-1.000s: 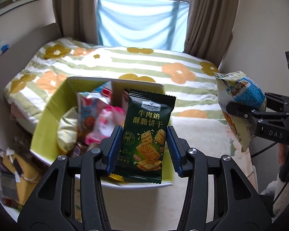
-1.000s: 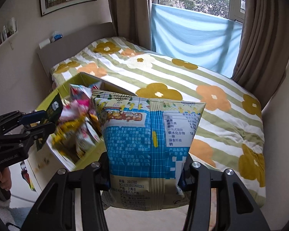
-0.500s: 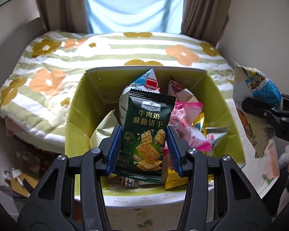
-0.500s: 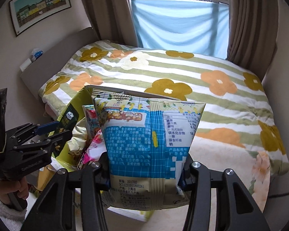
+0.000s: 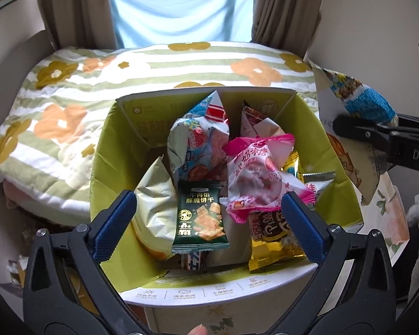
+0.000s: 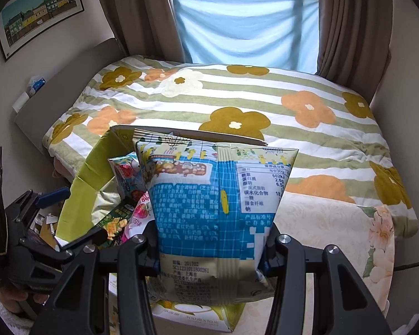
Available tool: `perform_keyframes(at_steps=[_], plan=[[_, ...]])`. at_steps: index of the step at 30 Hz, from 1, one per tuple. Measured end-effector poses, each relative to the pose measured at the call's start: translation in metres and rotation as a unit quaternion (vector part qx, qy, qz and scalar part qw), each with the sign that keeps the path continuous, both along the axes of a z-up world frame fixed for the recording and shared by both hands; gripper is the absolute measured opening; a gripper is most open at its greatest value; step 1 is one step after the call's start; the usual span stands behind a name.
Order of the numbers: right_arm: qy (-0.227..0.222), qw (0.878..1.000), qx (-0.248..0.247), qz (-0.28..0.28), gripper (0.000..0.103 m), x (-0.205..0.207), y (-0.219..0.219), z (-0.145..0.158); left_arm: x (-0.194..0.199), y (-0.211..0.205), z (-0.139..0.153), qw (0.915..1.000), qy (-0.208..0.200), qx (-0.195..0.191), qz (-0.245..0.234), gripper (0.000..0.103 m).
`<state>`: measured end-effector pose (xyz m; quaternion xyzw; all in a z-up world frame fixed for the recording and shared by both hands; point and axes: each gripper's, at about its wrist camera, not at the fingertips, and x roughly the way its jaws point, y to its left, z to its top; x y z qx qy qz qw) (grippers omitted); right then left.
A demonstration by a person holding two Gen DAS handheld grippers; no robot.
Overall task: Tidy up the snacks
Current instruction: 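Carry both packets over the box and open both tools to drop them in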
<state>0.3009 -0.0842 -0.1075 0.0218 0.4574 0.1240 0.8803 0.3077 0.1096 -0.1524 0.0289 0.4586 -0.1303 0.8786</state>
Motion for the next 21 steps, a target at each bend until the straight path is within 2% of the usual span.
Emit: perform_keyframes(at_steps=[6, 7, 8, 9, 10, 11, 21], plan=[[0.016, 1.0, 0.005, 0.008, 0.047, 0.014, 0.007, -0.008, 0.004, 0.004, -0.001, 0.9999, 0.004, 0.004, 0.011, 0.103], [0.017, 1.0, 0.006, 0.007, 0.052, 0.015, 0.007, -0.009, 0.004, 0.004, -0.001, 0.9999, 0.005, 0.003, 0.011, 0.103], [0.018, 1.0, 0.006, 0.004, 0.066, 0.016, 0.008, -0.011, 0.005, 0.004, -0.001, 0.9999, 0.005, 0.004, 0.012, 0.103], [0.015, 1.0, 0.007, 0.0, 0.074, 0.015, 0.007, -0.011, 0.005, 0.004, 0.0, 0.9999, 0.006, 0.005, 0.012, 0.103], [0.01, 1.0, 0.011, -0.005, 0.089, 0.013, 0.005, -0.011, 0.005, 0.004, 0.0, 0.9999, 0.006, 0.007, 0.011, 0.103], [0.009, 1.0, 0.014, -0.006, 0.097, 0.013, 0.004, -0.011, 0.005, 0.005, 0.0, 0.9999, 0.006, 0.009, 0.012, 0.103], [0.003, 0.999, 0.005, -0.038, 0.097, 0.0, -0.002, -0.014, 0.002, 0.011, -0.003, 0.9999, 0.009, 0.006, 0.002, 0.103]])
